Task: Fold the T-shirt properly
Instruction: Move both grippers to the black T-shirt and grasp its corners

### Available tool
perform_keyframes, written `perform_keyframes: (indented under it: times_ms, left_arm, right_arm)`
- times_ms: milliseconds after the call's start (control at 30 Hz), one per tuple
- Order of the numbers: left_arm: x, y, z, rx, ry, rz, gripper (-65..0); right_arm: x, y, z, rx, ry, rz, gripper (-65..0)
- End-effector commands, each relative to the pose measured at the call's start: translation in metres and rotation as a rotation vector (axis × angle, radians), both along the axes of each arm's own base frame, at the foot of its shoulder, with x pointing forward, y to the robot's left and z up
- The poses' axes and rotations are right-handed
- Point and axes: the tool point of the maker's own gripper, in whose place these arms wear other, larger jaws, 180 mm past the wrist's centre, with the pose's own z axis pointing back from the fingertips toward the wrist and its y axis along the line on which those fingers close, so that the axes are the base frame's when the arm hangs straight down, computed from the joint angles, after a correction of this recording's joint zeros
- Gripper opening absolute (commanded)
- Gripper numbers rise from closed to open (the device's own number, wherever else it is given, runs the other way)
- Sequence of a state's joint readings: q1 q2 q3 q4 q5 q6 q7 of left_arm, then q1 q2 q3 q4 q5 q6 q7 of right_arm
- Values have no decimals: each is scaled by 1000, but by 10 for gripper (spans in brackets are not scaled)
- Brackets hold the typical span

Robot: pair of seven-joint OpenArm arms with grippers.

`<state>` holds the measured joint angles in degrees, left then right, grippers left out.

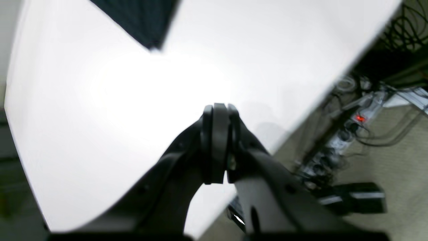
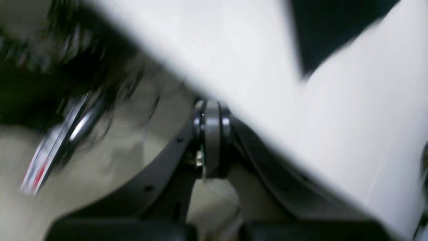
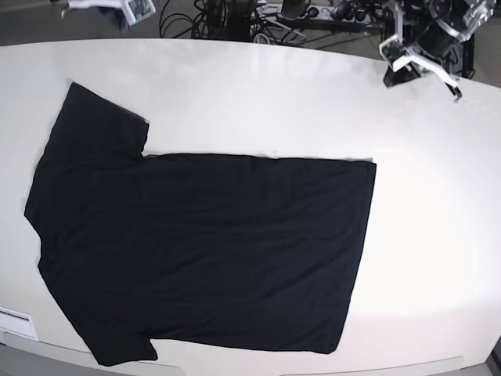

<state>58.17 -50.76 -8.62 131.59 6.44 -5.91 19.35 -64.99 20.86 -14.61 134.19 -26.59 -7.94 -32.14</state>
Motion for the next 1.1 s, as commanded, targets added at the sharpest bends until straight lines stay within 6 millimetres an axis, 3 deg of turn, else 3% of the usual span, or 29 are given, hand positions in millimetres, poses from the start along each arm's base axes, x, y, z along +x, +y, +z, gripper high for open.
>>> perform_keyframes:
  times_ms: [0, 167, 333, 500, 600, 667, 833, 1067]
  left_arm:
    - [7, -2, 4, -7, -21, -26, -650]
    - [37, 23, -9, 25, -34, -40, -650]
    - [61, 42, -22, 35, -38, -113, -650]
    - [70, 34, -39, 115, -34, -328, -650]
    - [79, 22, -40, 149, -65, -455, -650]
    - [86, 16, -40, 159, -76, -492, -581]
    - [106, 8, -43, 176, -91, -531, -290]
    - [109, 13, -78, 218, -3, -584, -275]
  right_arm:
    - [9, 4, 6, 9, -33, 24, -650]
    - [57, 36, 15, 170, -143, 118, -650]
    - [93, 43, 31, 187, -257, 159, -650]
    - [100, 32, -10, 129, -189, 165, -650]
    - [99, 26, -21, 100, -161, 183, -650]
    - [101, 22, -20, 86, -171, 176, -650]
    - [98, 11, -23, 52, -144, 155, -650]
    - [97, 10, -24, 47, -139, 148, -650]
